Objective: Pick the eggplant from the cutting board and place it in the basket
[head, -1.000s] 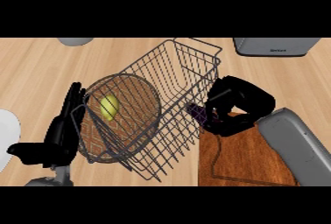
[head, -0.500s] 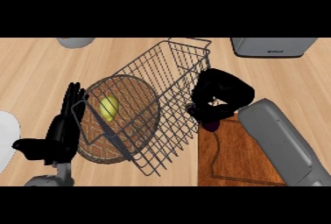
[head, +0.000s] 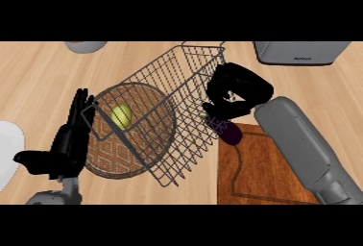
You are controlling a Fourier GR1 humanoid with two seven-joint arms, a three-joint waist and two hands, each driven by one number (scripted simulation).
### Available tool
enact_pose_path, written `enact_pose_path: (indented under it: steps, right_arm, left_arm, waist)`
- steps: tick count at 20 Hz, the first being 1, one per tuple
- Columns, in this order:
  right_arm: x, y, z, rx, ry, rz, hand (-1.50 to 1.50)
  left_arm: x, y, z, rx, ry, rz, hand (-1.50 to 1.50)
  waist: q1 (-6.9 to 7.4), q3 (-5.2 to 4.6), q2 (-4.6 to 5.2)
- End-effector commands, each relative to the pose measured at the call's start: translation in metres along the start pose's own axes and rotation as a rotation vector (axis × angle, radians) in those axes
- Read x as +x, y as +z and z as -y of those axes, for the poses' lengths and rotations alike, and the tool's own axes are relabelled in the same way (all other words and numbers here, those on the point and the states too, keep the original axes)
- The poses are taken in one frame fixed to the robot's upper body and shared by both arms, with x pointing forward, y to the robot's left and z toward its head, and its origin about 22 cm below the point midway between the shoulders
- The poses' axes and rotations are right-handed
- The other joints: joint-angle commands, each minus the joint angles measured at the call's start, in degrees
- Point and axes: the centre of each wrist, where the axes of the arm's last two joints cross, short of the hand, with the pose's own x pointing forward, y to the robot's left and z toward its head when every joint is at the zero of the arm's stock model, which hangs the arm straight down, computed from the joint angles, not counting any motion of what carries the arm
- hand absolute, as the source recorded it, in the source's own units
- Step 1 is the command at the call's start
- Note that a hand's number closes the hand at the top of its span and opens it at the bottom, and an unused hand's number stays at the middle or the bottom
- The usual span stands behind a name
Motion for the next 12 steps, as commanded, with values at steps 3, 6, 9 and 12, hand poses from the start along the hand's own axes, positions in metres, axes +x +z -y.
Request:
enact_pose_path:
  steps: [3,6,9,12]
  right_arm:
    - [-0.018,0.009,-0.051,0.111,-0.129,-0.086,-1.50]
    - [-0.025,-0.001,-0.040,0.124,-0.109,-0.066,-1.50]
    - [-0.024,-0.003,-0.058,0.107,-0.165,-0.046,-1.50]
    - [-0.025,-0.018,-0.047,0.050,-0.215,-0.023,-1.50]
  left_arm:
    - [0.006,0.001,0.015,-0.033,0.023,0.012,0.00]
    - [0.009,-0.001,0.010,-0.040,0.008,0.023,0.00]
    - [0.008,-0.004,0.010,-0.031,0.019,0.023,0.00]
    - [0.002,-0.004,0.008,-0.024,0.004,0.006,0.00]
  waist:
    - [0.83,0.10,1.87]
    - [2.03,0.12,2.27]
    - [1.57,0.11,2.24]
    - [1.46,0.10,2.20]
